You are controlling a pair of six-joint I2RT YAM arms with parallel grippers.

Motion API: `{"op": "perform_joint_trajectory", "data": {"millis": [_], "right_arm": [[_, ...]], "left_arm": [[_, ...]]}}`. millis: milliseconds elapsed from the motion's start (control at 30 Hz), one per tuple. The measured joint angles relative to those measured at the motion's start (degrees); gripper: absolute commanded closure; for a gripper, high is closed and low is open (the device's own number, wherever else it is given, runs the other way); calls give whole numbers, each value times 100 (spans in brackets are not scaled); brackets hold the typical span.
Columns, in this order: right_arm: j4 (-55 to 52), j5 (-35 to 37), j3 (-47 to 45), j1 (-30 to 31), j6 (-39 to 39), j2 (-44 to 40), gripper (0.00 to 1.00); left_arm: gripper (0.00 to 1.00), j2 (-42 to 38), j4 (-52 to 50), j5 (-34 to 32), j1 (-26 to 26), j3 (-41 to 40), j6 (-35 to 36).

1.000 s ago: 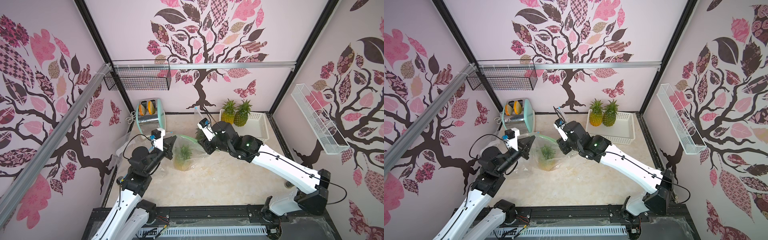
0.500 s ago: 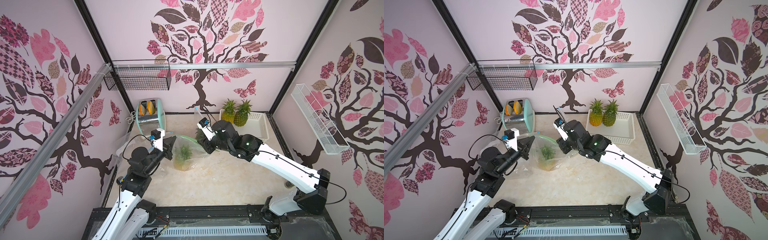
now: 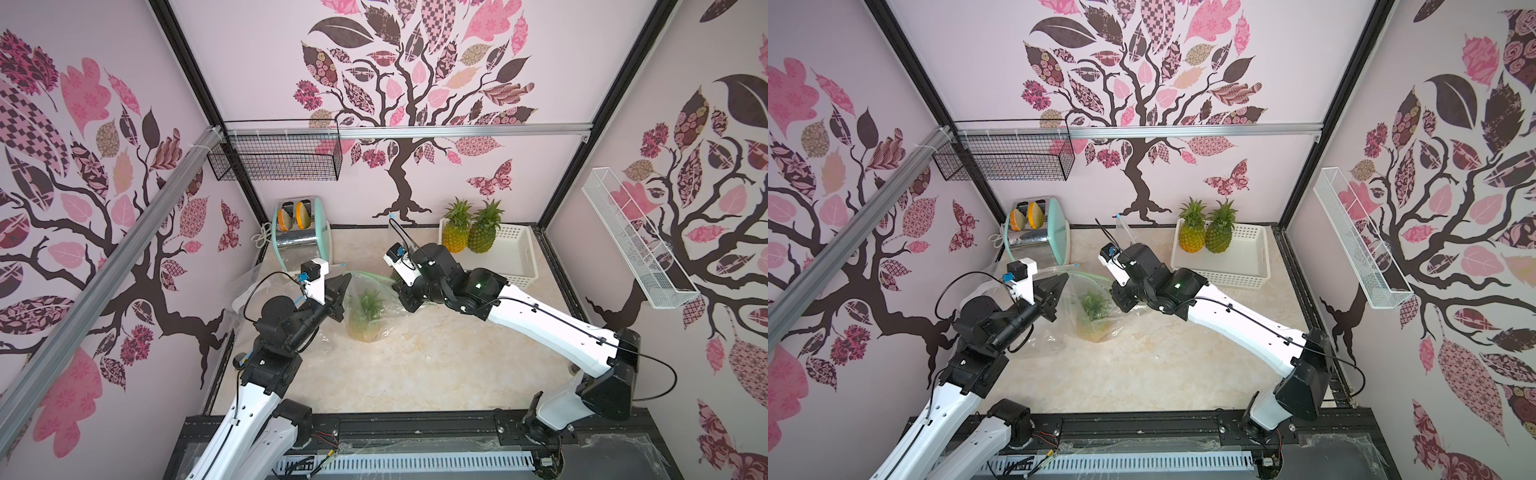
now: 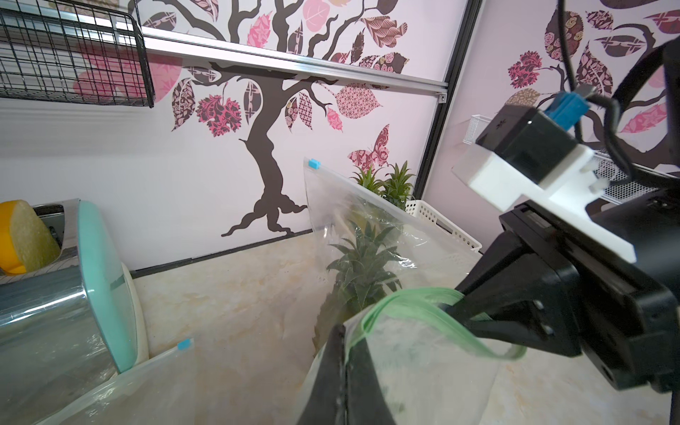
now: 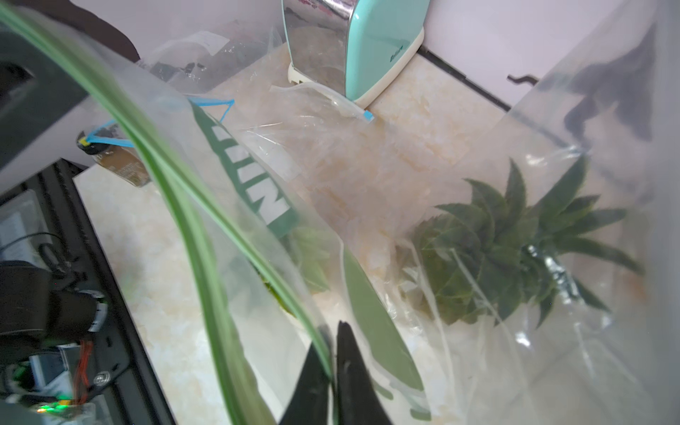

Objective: Open the zip-top bag and take out the pineapple
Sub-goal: Open the zipper of the food storage bag at the center of the board.

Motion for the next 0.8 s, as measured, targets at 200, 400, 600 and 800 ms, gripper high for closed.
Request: {"op": "perform_joint_trajectory", "data": {"millis": [200,400,600,800], "right_arm": [[-195,-26,168,0,398,-7,100],[-417,13,450,0,1303,-55,100],[-367,4,450,0,2037,-68,100],[-343,17,450,0,2302,-68,100]], "left_arm": [[52,389,-697,149,4,605,-352],[41,573,-1368,815,7,1217,-885],[41,380,-1976,1215,-7,1305,-1270],[50,400,-2664,1322,-107,1421,-1346]]}}
